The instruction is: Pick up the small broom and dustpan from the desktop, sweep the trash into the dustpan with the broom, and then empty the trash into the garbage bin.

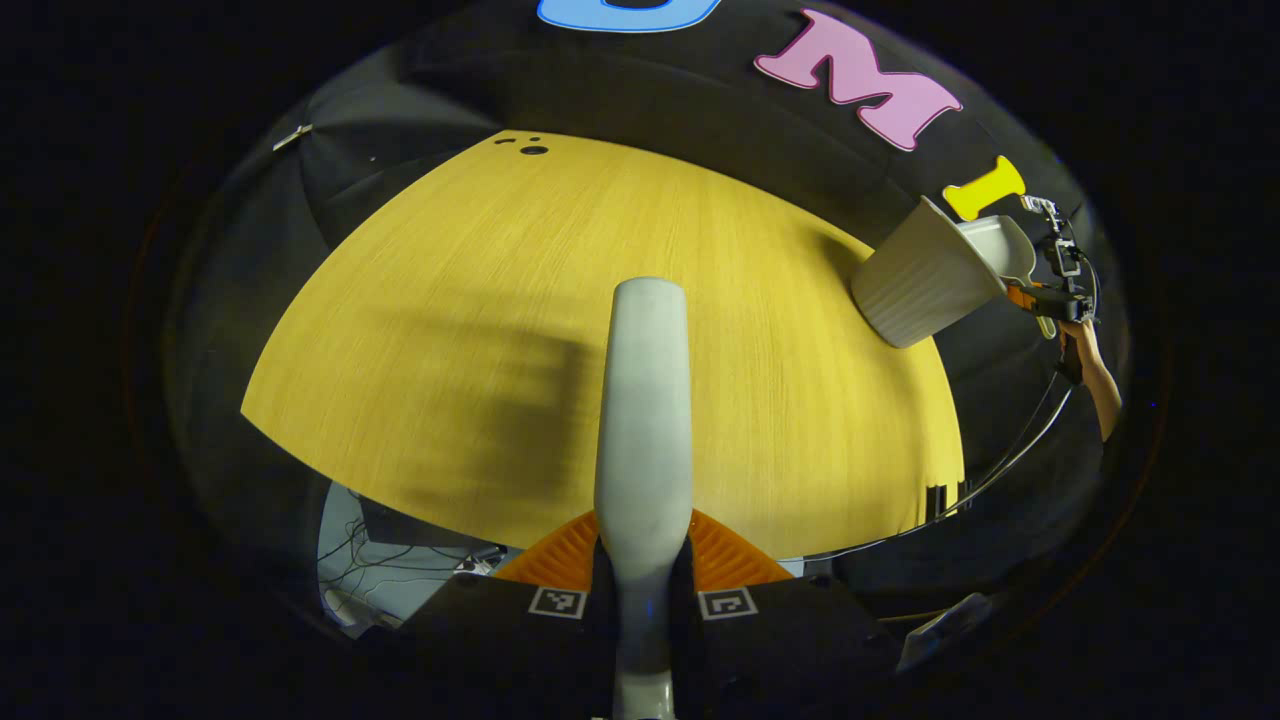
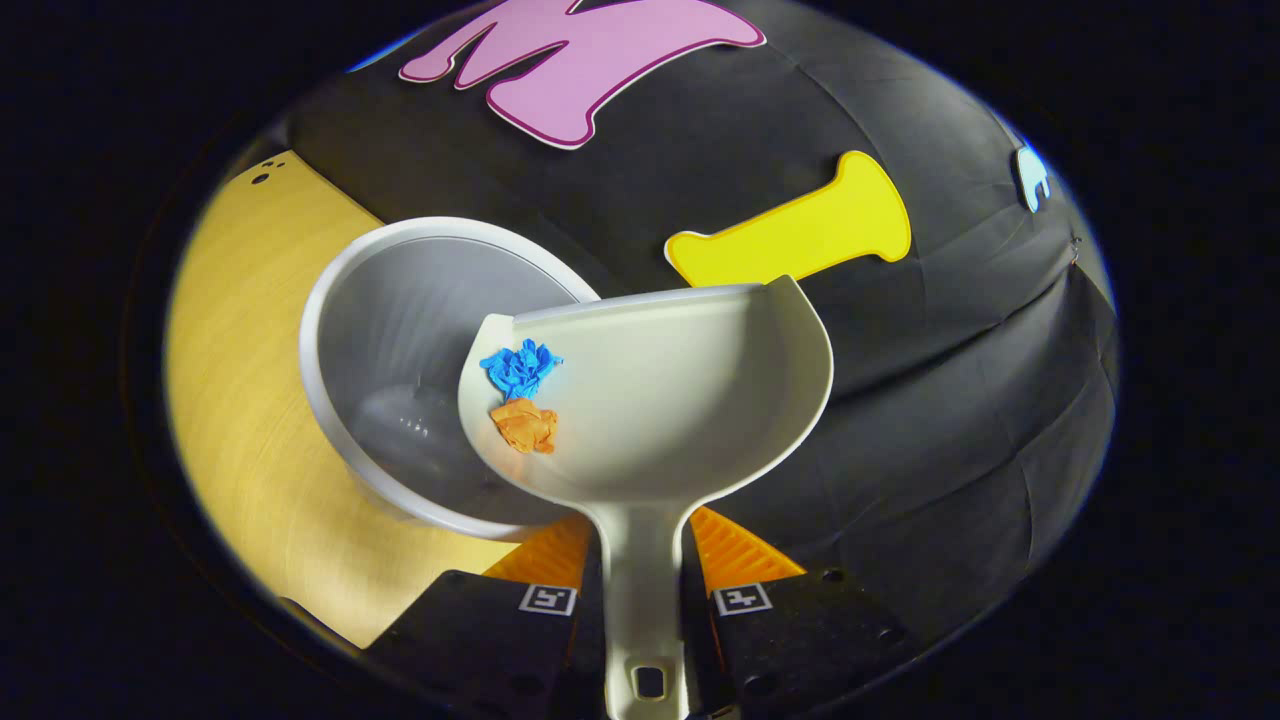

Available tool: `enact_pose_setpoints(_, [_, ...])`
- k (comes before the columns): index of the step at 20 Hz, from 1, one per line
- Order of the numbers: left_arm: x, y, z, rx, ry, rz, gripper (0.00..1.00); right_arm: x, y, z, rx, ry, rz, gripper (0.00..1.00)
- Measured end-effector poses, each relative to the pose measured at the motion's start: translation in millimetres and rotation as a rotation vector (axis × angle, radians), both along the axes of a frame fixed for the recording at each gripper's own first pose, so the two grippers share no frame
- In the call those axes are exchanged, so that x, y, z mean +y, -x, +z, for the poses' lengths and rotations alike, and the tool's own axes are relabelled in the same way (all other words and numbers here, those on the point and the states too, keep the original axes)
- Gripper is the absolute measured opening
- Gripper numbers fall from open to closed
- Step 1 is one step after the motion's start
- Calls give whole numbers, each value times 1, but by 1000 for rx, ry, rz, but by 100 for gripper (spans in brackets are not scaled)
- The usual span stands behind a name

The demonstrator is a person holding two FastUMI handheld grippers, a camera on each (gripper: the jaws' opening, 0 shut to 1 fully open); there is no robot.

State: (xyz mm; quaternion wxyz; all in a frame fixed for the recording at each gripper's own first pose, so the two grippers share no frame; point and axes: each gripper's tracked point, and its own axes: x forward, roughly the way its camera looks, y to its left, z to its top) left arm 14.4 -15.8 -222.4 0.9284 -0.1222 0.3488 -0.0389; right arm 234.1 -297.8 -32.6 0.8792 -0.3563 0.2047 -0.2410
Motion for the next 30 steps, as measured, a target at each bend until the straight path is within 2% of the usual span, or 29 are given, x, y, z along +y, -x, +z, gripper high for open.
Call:
enact_pose_setpoints(10, [9, 6, -6, 25, 18, 32, 25, 2, -5, 17, 50, 402, -21, 35])
enact_pose_setpoints(11, [11, 6, -4, 24, 27, 35, 27, 3, -4, 19, 61, 431, -20, 39])
enact_pose_setpoints(13, [15, 6, -3, 25, 30, 37, 26, 4, -3, 22, 96, 480, -17, 35])
enact_pose_setpoints(16, [26, 6, -8, 32, -20, 35, 26, 2, -10, 27, 145, 548, -9, 35])
enact_pose_setpoints(17, [30, 7, -11, 35, -47, 31, 26, 4, -11, 27, 168, 582, -1, 31])
enact_pose_setpoints(18, [32, 9, -13, 38, -62, 26, 26, 8, -14, 29, 193, 624, 10, 35])
enact_pose_setpoints(19, [32, 11, -16, 42, -63, 22, 26, 10, -14, 30, 211, 667, 21, 38])
enact_pose_setpoints(21, [31, 14, -20, 52, -48, 17, 26, 19, -16, 31, 224, 721, 48, 35])
enact_pose_setpoints(22, [29, 15, -22, 56, -40, 15, 28, 22, -17, 31, 221, 716, 54, 35])
enact_pose_setpoints(25, [27, 16, -24, 59, -37, 6, 25, 20, -18, 31, 218, 656, 41, 37])
enact_pose_setpoints(26, [26, 15, -23, 55, -41, 3, 25, 20, -16, 29, 212, 616, 34, 35])
enact_pose_setpoints(29, [28, 11, -17, 40, -51, 2, 25, 14, -13, 25, 186, 431, -2, 37])
enact_pose_setpoints(30, [28, 10, -15, 36, -49, 2, 25, 15, -11, 24, 175, 369, -15, 35])
